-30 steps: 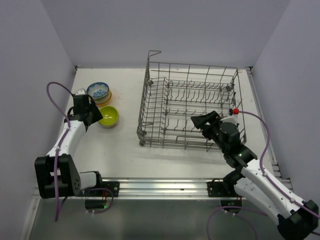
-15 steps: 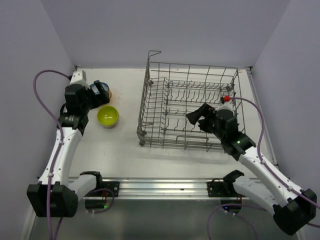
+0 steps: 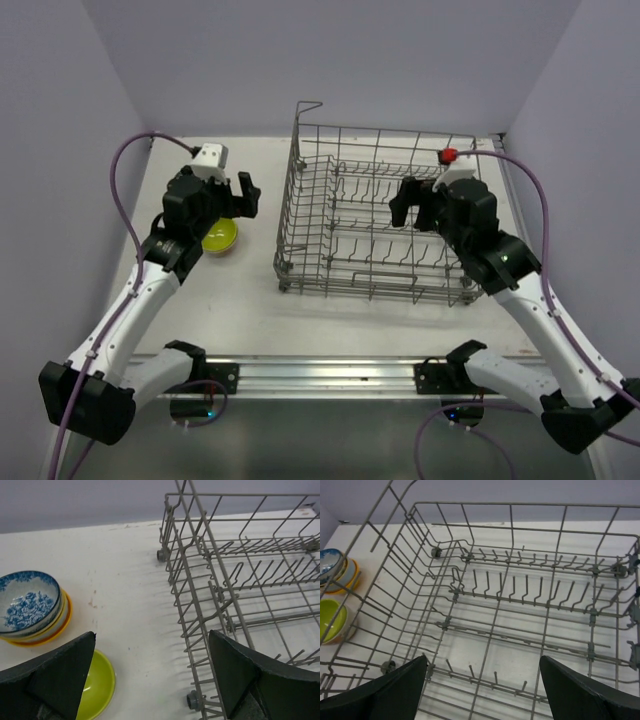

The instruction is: Unload the bowls from the dish rack

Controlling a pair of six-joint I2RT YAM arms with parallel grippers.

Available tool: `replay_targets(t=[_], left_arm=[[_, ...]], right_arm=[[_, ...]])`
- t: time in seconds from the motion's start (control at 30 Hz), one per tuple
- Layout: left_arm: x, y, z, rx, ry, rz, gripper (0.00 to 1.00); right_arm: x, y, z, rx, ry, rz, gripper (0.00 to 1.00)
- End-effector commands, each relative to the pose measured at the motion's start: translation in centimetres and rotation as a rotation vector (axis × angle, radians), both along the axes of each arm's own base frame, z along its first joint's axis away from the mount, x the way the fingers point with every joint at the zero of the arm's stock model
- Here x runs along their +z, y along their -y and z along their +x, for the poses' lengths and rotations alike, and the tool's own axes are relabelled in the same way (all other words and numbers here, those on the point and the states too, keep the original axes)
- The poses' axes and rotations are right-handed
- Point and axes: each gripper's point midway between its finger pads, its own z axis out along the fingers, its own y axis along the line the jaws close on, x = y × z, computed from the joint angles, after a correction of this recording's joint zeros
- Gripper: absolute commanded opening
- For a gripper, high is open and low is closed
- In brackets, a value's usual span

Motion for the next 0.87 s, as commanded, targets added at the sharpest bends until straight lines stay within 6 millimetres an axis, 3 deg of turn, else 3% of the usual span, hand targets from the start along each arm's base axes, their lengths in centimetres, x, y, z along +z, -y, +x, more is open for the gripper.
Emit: replay_targets(t=[0.0,0.07,0.47,0.83], left_arm=[[2.3,-0.7,0.0,0.050,0.097,0.015,1.00],[2.8,-0.4,-0.6,0.034,0.115,-0.005,1.00],[2.2,-1.7,-0.5,0.110,0.099,0.012,1.00],[1.2,-2.0,-0.1,0.127,0.075,0.027,1.00]], right_arm=[[-0.9,2.9,-0.3,-0.108,0.042,-0.065,0.99],[-2.3,3.1,-0.2,-0.131,0.011,-0.070,0.99],[-4.3,5.0,-0.5,-0.314,-0.042,0.015,0.99],[-5.3,4.4,-1.0,-0.271,-0.078,0.006,0.99]])
